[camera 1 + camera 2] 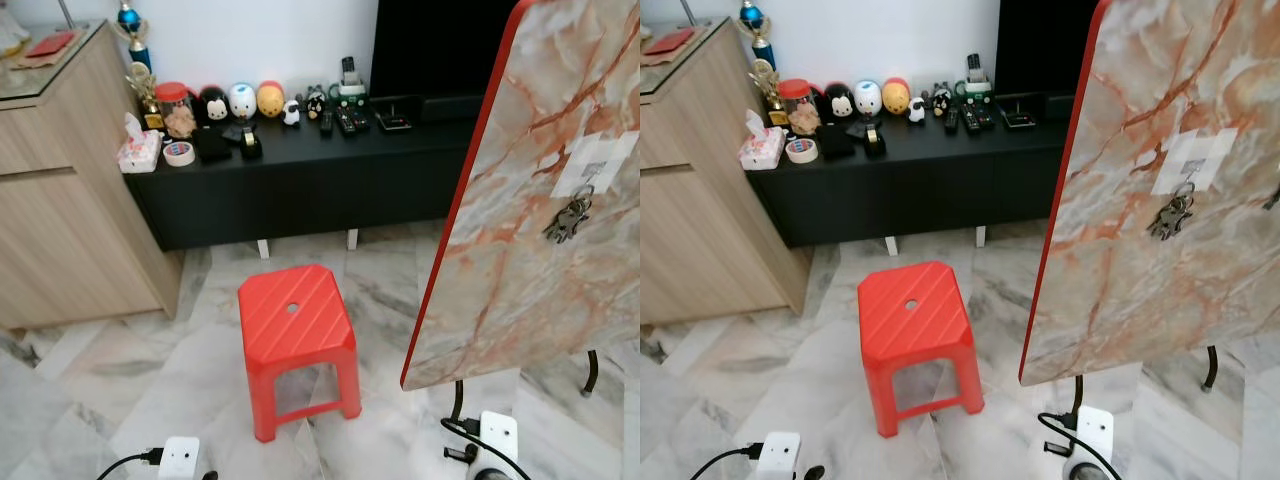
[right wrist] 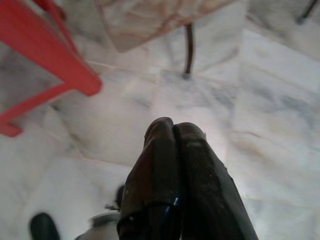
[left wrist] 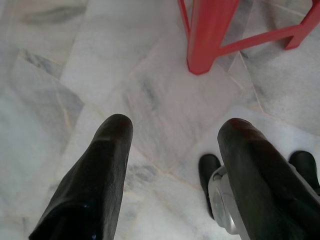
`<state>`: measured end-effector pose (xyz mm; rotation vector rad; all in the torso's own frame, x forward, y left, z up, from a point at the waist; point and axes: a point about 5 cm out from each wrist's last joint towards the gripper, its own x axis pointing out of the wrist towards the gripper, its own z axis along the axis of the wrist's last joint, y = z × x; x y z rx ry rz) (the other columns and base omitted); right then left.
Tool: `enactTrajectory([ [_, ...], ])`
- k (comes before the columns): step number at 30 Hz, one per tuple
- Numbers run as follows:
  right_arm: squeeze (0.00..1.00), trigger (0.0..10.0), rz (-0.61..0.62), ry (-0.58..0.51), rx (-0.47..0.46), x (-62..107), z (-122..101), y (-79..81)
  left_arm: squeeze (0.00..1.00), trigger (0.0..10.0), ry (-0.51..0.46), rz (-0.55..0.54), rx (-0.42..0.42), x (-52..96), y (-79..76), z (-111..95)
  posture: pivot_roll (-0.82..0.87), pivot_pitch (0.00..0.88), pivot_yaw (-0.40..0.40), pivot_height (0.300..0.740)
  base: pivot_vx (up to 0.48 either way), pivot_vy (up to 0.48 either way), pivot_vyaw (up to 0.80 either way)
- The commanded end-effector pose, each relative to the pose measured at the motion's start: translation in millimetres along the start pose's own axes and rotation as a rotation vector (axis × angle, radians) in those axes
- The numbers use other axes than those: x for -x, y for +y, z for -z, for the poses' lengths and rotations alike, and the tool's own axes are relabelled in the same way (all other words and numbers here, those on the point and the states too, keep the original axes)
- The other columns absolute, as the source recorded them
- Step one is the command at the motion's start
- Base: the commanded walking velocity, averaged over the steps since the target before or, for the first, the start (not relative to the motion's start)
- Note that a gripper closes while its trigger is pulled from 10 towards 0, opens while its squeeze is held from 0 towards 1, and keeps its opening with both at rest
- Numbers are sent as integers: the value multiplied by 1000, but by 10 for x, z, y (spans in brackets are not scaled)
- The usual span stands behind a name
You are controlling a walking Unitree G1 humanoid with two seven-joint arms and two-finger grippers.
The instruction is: Hang keys on a hook
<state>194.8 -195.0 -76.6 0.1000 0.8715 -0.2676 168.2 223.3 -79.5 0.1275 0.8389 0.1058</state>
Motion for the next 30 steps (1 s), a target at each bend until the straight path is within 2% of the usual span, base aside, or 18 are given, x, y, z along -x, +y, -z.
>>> enactTrajectory([
  [1, 0, 10000, 15, -23, -16, -8, -55, -32, 0, 10000, 17, 1, -7, 5, -24, 32, 21, 0, 13, 740, 0, 0, -731],
  [12, 0, 10000, 4, -52, -26, -20, -134, -9, 0, 10000, 37, 0, -8, 1, -10, 42, 22, 0, 15, 740, 0, 0, -732],
  [26, 0, 10000, -5, -95, -34, -29, -230, 21, 0, 10000, 63, -6, -7, 50, 55, 167, 27, 0, 21, 740, 0, 0, -720],
  [30, 0, 10000, -28, -114, -40, -31, -270, 57, 0, 10000, 71, -7, -7, 53, 63, 179, 26, 0, 21, 740, 0, 0, -403],
])
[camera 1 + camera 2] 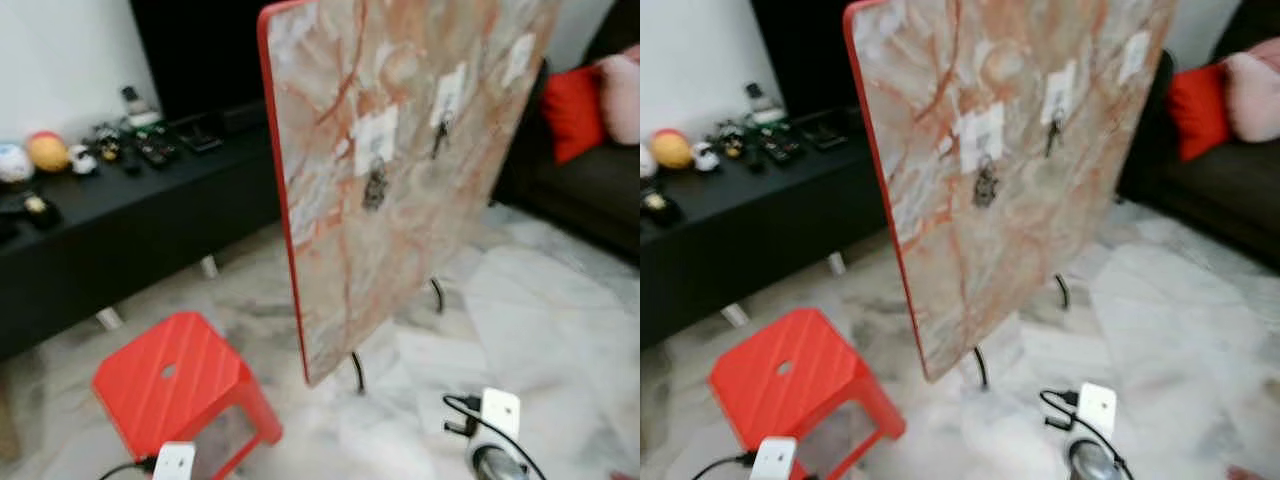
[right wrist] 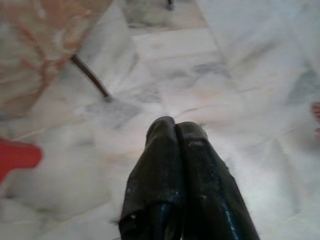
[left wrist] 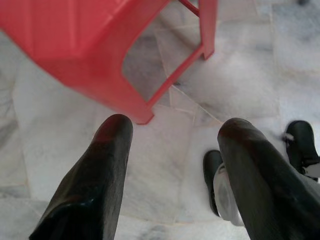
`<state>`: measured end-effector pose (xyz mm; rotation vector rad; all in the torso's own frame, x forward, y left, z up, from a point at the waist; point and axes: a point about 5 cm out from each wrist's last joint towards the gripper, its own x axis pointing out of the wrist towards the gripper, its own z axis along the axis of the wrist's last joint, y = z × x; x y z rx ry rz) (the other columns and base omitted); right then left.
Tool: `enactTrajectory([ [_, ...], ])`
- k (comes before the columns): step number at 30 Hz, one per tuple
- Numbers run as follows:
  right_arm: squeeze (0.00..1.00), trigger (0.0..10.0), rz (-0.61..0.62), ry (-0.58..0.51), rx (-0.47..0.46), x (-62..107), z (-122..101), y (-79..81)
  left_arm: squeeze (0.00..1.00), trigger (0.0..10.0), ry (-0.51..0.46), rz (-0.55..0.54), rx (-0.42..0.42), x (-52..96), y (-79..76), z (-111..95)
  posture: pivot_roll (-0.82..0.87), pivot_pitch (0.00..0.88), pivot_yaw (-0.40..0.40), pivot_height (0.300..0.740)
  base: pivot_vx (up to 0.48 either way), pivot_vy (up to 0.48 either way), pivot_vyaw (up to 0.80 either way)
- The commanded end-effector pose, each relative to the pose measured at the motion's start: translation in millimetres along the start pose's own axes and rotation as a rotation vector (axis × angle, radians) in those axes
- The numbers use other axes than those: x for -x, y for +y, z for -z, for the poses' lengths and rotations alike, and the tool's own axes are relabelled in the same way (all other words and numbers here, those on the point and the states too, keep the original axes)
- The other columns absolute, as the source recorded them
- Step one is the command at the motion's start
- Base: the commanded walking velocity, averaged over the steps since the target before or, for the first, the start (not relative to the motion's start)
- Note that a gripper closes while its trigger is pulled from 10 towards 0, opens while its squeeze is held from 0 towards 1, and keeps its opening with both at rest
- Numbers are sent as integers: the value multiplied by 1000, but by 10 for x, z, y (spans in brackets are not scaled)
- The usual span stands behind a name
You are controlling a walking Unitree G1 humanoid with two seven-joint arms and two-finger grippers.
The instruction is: Hang keys on a hook
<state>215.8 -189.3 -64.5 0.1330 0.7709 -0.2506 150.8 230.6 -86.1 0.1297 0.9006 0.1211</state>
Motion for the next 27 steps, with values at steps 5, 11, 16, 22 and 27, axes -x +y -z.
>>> enactTrajectory([
  [5, 0, 10000, -20, -41, -11, -27, -129, 20, 0, 10000, 15, 0, -9, -5, 22, 0, 25, 0, 20, 740, 0, 0, 0],
  [11, 0, 10000, -178, -100, 52, -54, -336, 236, 0, 10000, -51, -1, -50, -21, 54, -116, 24, 0, 16, 740, 0, 0, 0],
  [16, 0, 10000, -282, -198, 80, -65, -622, 358, 0, 10000, -217, -3, -107, -48, 132, -446, 28, 0, 8, 740, 0, 0, 0],
  [22, 0, 10000, -475, -302, 130, -33, -991, 533, 0, 10000, -570, 18, -157, 50, 243, -1126, 31, 0, 3, 740, 0, 0, 0],
  [27, 0, 10000, -732, -416, 299, 108, -1320, 682, 0, 10000, -748, 157, -231, 221, 126, -1447, 26, 0, 2, 740, 0, 0, 0],
])
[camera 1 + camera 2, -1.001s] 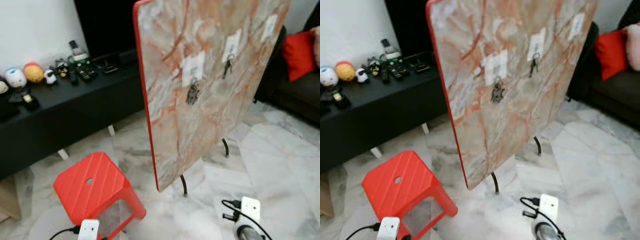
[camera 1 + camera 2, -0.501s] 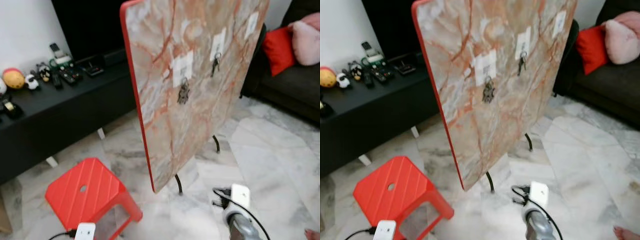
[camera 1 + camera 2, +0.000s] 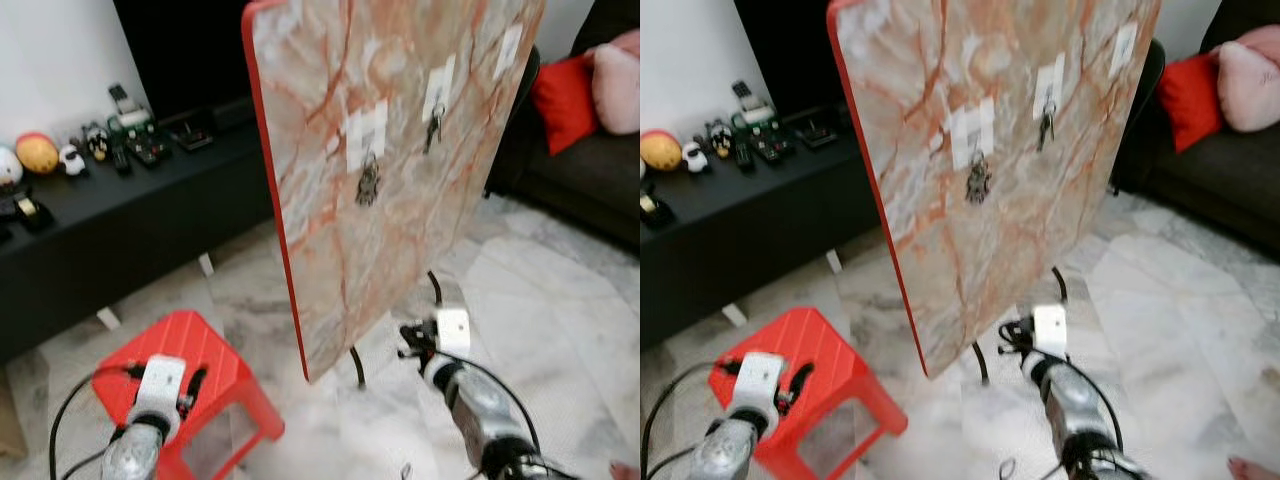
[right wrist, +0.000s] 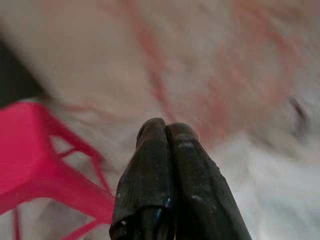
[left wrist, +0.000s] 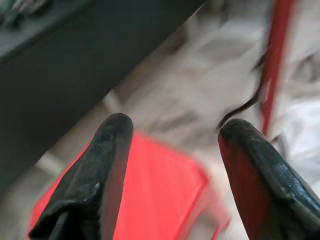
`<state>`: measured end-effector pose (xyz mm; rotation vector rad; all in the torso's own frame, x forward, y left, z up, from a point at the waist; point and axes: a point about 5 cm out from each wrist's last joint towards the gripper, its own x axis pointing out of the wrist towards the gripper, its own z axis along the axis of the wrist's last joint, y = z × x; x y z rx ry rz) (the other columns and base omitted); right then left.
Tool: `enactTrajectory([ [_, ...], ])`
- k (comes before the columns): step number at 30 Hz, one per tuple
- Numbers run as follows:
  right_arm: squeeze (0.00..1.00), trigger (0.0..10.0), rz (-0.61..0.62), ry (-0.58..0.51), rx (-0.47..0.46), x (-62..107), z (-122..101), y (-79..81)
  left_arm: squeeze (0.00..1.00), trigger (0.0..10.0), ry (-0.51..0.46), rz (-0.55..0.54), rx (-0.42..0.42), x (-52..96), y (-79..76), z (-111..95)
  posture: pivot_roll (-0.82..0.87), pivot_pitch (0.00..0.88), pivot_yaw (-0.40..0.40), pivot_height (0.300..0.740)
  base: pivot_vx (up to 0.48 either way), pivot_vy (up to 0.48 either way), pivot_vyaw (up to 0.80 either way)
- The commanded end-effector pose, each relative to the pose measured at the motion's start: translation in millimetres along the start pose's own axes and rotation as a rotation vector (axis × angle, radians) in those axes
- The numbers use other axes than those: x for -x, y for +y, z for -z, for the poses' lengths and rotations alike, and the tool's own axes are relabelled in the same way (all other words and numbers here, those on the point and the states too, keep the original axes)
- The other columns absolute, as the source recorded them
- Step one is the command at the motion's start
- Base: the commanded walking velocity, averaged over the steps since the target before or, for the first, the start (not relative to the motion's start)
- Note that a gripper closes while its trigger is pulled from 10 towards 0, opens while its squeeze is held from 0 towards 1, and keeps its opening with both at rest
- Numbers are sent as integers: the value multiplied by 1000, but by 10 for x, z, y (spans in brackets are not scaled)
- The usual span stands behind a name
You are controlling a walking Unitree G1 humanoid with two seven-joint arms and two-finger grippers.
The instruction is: Hang keys on a hook
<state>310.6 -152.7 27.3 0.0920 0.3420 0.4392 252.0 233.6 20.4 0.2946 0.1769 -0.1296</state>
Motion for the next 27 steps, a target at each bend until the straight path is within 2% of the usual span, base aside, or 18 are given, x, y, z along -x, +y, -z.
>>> enactTrajectory([
  [1, 0, 10000, -111, -38, 74, -15, -175, 34, 0, 10000, -33, 58, -12, 6, -25, -77, 26, 0, 2, 740, 0, 0, 0],
  [3, 0, 10000, -154, -40, 120, -4, -242, 34, 0, 10000, -66, 73, -37, -6, -10, -164, 23, 0, 3, 740, 0, 0, 0],
  [5, 0, 10000, -248, -26, 199, 43, -340, 32, 0, 10000, -123, 129, -71, -14, -14, -332, 18, 0, 4, 740, 0, 0, 0],
  [6, 0, 10000, -248, -26, 199, 43, -340, 32, 0, 10000, -123, 129, -71, -14, -14, -332, 18, 0, 4, 740, 0, 0, 0],
  [7, 0, 10000, -322, -25, 226, 85, -392, 58, 0, 10000, -142, 195, -65, -5, -64, -419, 16, 0, 4, 740, 0, 0, 0],
  [8, 0, 10000, -322, -25, 226, 85, -392, 58, 0, 10000, -142, 195, -65, -5, -64, -419, 16, 0, 4, 740, 0, 0, 0],
  [10, 0, 10000, -390, -7, 276, 134, -443, 85, 0, 10000, -151, 297, -43, 15, -151, -516, 13, 0, 5, 740, 0, 0, 0],
  [13, 0, 10000, -471, -1, 301, 160, -495, 161, 0, 10000, -148, 416, -26, 27, -262, -600, 12, 0, 5, 740, 0, 0, 0],
  [14, 0, 10000, -539, -21, 285, 172, -539, 257, 0, 10000, -129, 492, -35, 35, -333, -615, 9, 0, 5, 740, 0, 0, 0],
  [17, 0, 10000, -607, -42, 258, 187, -574, 358, 0, 10000, -119, 548, -19, 37, -399, -639, 9, 0, 4, 740, 0, 0, 0],
  [21, 0, 10000, -631, -61, 267, 144, -624, 466, 0, 10000, -122, 613, -15, 16, -473, -724, 14, 0, -4, 740, 0, 0, 0],
  [25, 0, 10000, -653, -116, 181, 130, -729, 599, 0, 10000, -116, 649, 17, 12, -466, -828, 17, 0, -8, 740, 0, 0, 0],
  [27, 0, 10000, -672, -111, 186, 147, -728, 643, 0, 10000, -116, 675, 26, 13, -483, -884, 18, 0, -8, 740, 0, 0, 0],
])
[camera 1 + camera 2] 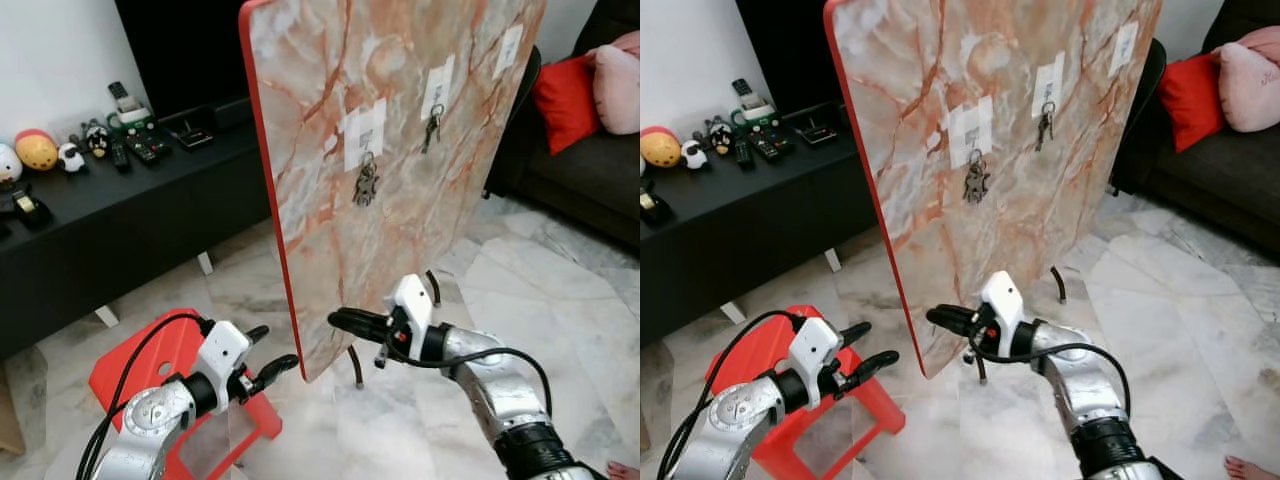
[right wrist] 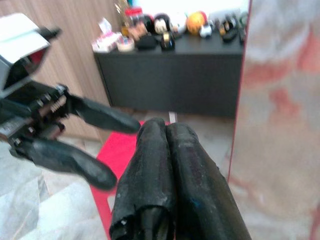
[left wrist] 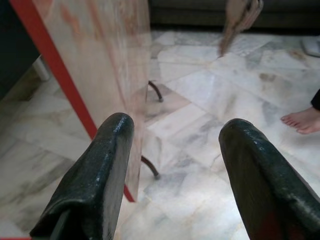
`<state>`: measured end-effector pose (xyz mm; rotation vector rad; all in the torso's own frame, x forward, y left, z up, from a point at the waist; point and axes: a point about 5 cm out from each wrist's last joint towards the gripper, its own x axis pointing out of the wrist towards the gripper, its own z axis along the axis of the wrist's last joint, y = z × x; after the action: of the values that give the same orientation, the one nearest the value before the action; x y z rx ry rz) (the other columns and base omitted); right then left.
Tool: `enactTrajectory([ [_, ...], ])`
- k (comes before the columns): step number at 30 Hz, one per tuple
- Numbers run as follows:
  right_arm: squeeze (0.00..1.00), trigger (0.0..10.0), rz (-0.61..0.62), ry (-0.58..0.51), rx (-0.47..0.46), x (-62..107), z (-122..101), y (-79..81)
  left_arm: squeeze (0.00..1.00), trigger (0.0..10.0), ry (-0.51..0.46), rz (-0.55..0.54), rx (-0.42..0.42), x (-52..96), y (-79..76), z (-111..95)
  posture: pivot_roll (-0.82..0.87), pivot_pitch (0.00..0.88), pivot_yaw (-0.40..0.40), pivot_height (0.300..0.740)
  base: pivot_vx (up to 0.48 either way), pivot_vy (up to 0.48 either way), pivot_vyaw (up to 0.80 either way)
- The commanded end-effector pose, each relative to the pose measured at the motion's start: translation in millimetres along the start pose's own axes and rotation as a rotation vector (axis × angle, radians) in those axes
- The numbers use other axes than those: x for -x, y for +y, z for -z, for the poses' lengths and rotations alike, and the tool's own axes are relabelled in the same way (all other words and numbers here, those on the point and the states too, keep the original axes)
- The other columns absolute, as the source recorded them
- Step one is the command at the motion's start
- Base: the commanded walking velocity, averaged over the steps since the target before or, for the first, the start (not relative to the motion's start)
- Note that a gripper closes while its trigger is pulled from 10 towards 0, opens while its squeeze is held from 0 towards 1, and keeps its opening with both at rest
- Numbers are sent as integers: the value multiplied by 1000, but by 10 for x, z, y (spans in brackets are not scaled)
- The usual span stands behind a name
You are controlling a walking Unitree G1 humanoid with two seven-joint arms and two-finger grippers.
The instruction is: Hang keys on a hook
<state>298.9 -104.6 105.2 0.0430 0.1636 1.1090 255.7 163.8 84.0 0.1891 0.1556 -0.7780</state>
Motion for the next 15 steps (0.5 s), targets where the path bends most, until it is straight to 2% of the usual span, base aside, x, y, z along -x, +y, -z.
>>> enactTrajectory([
  [1, 0, 10000, -18, -10, 4, -11, -53, 38, 0, 10000, -5, 43, -3, -23, -9, -92, 20, 0, -7, 740, 0, 0, 0],
  [11, 0, 10000, -67, -8, -21, -21, -113, 123, 0, 10000, 9, 161, 41, -144, -135, -206, 11, 0, 2, 740, 0, 0, 0],
  [15, 0, 10000, -67, 6, -13, -16, -100, 123, 0, 10000, 14, 158, 40, -154, -119, -214, 13, 0, 5, 740, 0, 0, 0],
])
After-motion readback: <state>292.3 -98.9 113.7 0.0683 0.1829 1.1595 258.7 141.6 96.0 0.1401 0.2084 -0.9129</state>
